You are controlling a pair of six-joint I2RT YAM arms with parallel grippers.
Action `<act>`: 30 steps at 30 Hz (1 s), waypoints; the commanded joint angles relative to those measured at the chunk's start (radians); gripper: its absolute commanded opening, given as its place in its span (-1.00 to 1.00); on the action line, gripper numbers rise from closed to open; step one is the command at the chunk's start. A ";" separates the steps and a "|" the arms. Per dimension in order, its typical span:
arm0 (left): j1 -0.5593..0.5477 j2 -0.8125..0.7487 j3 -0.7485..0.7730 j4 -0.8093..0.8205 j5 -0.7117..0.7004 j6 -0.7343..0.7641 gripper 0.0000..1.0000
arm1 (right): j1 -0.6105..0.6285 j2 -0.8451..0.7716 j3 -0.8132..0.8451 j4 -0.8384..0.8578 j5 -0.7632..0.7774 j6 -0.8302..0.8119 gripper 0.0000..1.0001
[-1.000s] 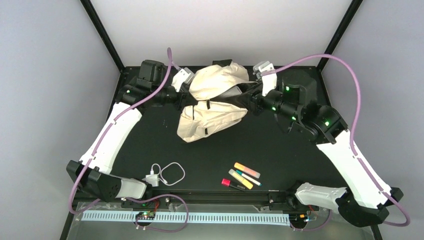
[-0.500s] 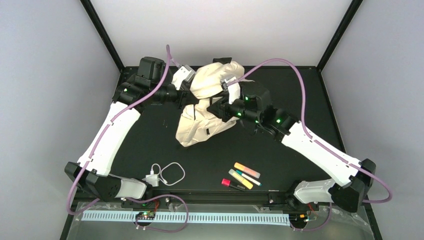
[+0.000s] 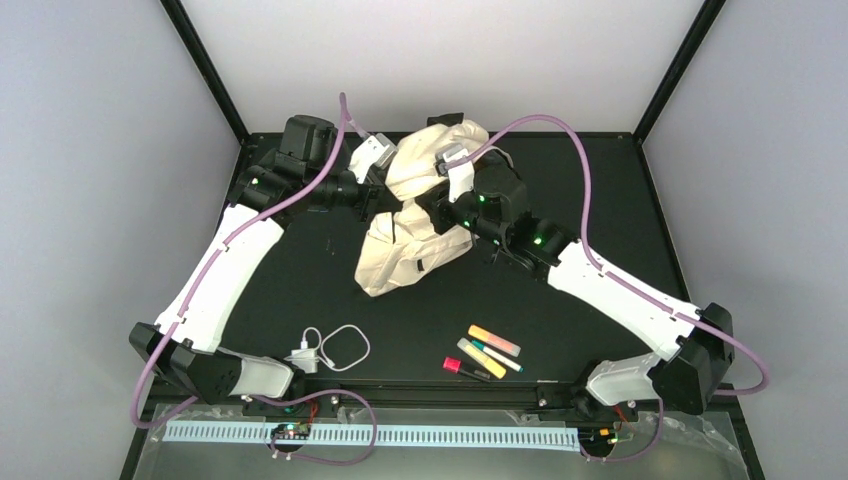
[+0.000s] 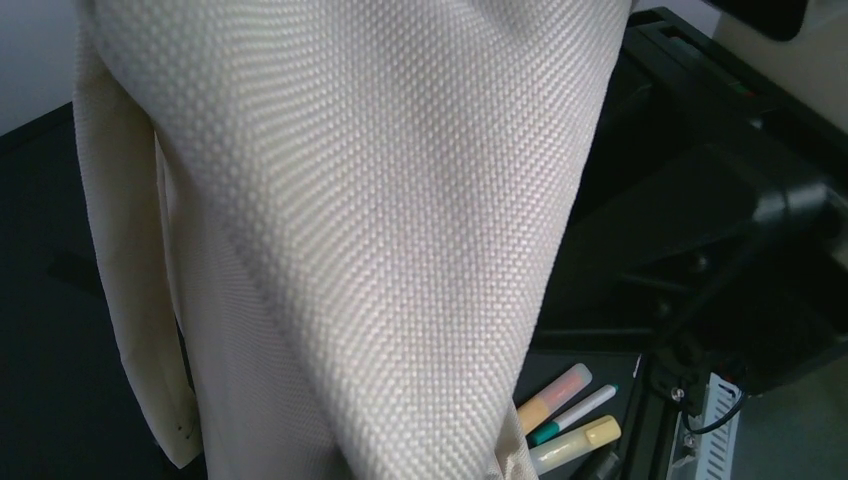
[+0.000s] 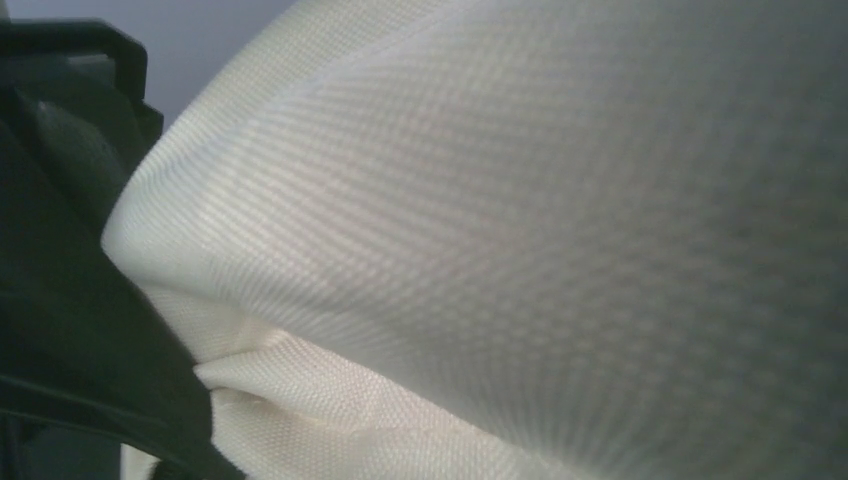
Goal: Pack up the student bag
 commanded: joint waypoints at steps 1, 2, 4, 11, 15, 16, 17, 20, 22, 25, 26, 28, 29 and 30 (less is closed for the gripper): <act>-0.012 -0.019 0.064 0.033 0.078 0.016 -0.97 | 0.002 0.008 0.014 0.054 0.081 -0.042 -0.86; -0.011 -0.018 0.064 0.031 0.079 0.018 -0.97 | 0.001 0.004 0.012 0.057 0.090 -0.045 -0.96; -0.010 -0.018 0.064 0.030 0.073 0.020 -0.97 | 0.001 -0.007 0.012 0.053 0.098 -0.054 -0.98; -0.010 -0.019 0.058 0.016 -0.052 0.062 -0.97 | -0.037 -0.093 0.034 -0.078 0.176 -0.108 -0.98; -0.011 -0.025 0.058 -0.005 -0.110 0.113 -0.97 | -0.100 -0.161 0.013 -0.147 0.214 -0.165 -0.98; -0.011 -0.028 0.058 -0.012 -0.110 0.121 -0.97 | -0.115 -0.180 0.003 -0.154 0.226 -0.184 -0.98; -0.011 -0.029 0.058 -0.017 -0.113 0.128 -0.97 | -0.132 -0.198 -0.004 -0.164 0.233 -0.203 -0.98; -0.010 -0.036 0.056 -0.030 -0.123 0.139 -0.97 | -0.194 -0.249 -0.005 -0.205 0.236 -0.237 -0.98; -0.009 -0.038 0.055 -0.034 -0.131 0.142 -0.97 | -0.234 -0.267 -0.004 -0.227 0.228 -0.254 -0.98; -0.009 -0.039 0.057 -0.041 -0.131 0.155 -0.97 | -0.289 -0.281 0.007 -0.262 0.184 -0.261 -0.98; -0.009 -0.039 0.058 -0.045 -0.128 0.162 -0.97 | -0.296 -0.281 0.015 -0.276 0.173 -0.269 -0.98; -0.009 -0.040 0.058 -0.058 -0.130 0.184 -0.97 | -0.318 -0.267 0.045 -0.327 0.166 -0.289 -0.98; -0.007 -0.043 0.057 -0.066 -0.131 0.196 -0.97 | -0.340 -0.259 0.059 -0.351 0.151 -0.294 -0.98; -0.003 -0.047 0.055 -0.074 -0.132 0.205 -0.97 | -0.366 -0.252 0.070 -0.371 0.132 -0.293 -0.98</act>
